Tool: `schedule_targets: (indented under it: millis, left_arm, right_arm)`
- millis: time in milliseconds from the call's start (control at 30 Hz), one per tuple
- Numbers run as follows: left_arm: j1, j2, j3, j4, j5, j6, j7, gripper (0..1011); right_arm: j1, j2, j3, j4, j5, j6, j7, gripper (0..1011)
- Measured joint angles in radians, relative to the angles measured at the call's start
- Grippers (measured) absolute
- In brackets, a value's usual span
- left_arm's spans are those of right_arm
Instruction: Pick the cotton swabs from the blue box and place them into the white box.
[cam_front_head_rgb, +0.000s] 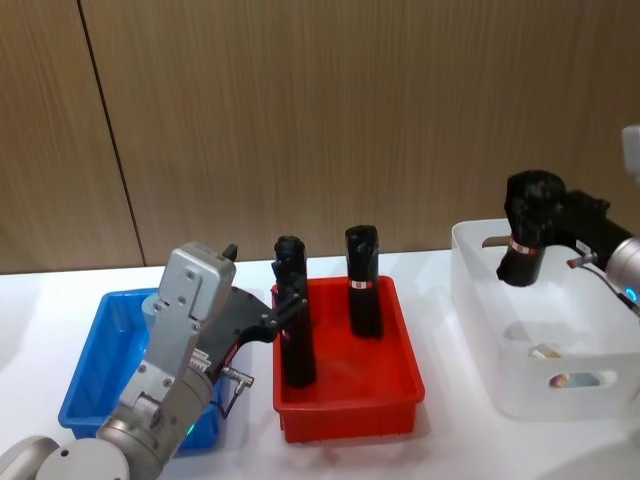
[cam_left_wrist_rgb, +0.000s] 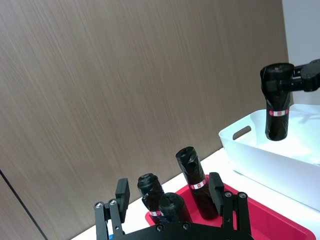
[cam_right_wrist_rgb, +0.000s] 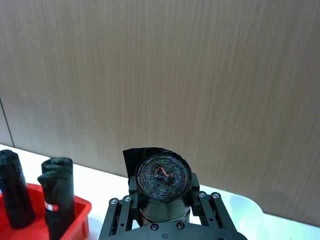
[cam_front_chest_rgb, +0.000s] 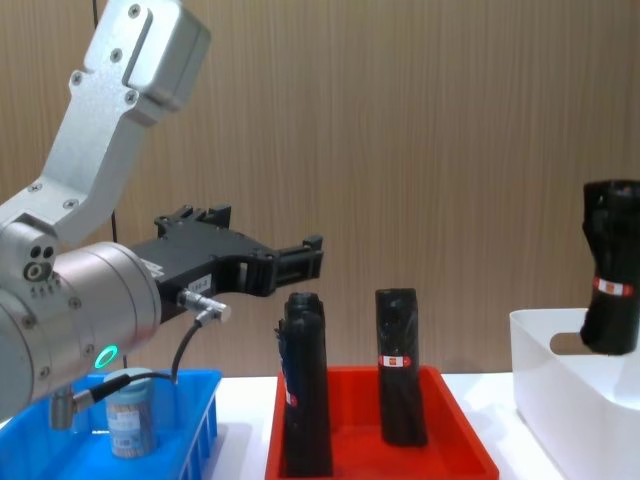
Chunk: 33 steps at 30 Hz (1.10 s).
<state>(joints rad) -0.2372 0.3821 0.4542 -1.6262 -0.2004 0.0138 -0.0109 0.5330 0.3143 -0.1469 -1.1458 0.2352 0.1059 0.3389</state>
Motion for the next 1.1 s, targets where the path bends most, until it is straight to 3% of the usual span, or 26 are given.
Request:
schedule_targets:
  millis: [233,500,667,1100]
  left_arm:
    - [0.0,0.0,0.0,0.0,0.0,0.0,0.0,1004]
    - [0.0,0.0,0.0,0.0,0.0,0.0,0.0,1004]
    - [0.0,0.0,0.0,0.0,0.0,0.0,0.0,1004]
    - [0.0,0.0,0.0,0.0,0.0,0.0,0.0,1004]
  right_arm:
    - [0.014,-0.005,-0.007,0.05,-0.019,-0.007,-0.006,614]
    - [0.02,-0.007,-0.01,0.069,-0.025,-0.012,-0.008,890]
    - [0.016,-0.006,-0.009,0.063,-0.024,-0.013,-0.007,999]
    - [0.002,-0.001,-0.007,0.04,-0.014,-0.012,-0.001,1001]
